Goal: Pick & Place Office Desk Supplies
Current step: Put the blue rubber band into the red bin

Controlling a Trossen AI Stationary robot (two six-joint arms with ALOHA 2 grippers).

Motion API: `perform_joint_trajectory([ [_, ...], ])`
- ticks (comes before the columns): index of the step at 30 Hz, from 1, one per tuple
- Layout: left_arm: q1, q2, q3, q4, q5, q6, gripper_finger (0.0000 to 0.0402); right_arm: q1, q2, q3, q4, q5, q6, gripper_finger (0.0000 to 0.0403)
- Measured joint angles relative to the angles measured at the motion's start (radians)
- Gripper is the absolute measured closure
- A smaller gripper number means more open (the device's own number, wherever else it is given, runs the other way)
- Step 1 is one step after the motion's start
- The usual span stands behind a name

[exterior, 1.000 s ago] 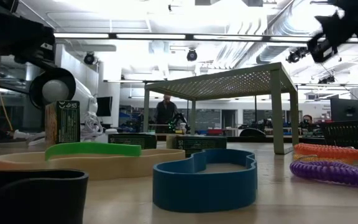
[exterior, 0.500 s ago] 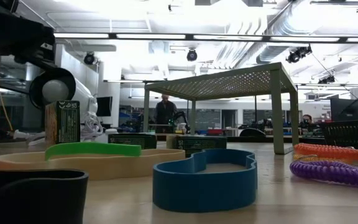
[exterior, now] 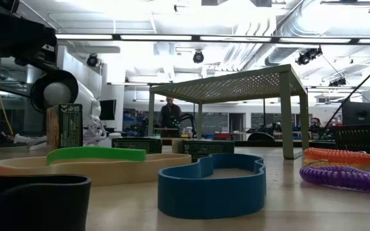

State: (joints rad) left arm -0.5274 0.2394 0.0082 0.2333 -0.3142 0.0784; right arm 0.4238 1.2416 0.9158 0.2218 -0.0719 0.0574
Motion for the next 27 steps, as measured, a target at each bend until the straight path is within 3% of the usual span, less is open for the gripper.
perform_joint_trajectory([
  [7, 0.000, 0.000, 0.000, 0.000, 0.000, 0.000, 0.0337, -0.028, 0.194, 0.149, -0.029, -0.096, -0.026, 0.0308],
  [15, 0.000, 0.000, 0.000, 0.000, 0.000, 0.000, 0.0337, -0.027, 0.383, 0.352, -0.221, -0.111, -0.080, 0.0308],
  [27, 0.000, 0.000, 0.000, 0.000, 0.000, 0.000, 0.0337, -0.039, 0.406, 0.364, -0.351, -0.031, -0.071, 0.0308],
])
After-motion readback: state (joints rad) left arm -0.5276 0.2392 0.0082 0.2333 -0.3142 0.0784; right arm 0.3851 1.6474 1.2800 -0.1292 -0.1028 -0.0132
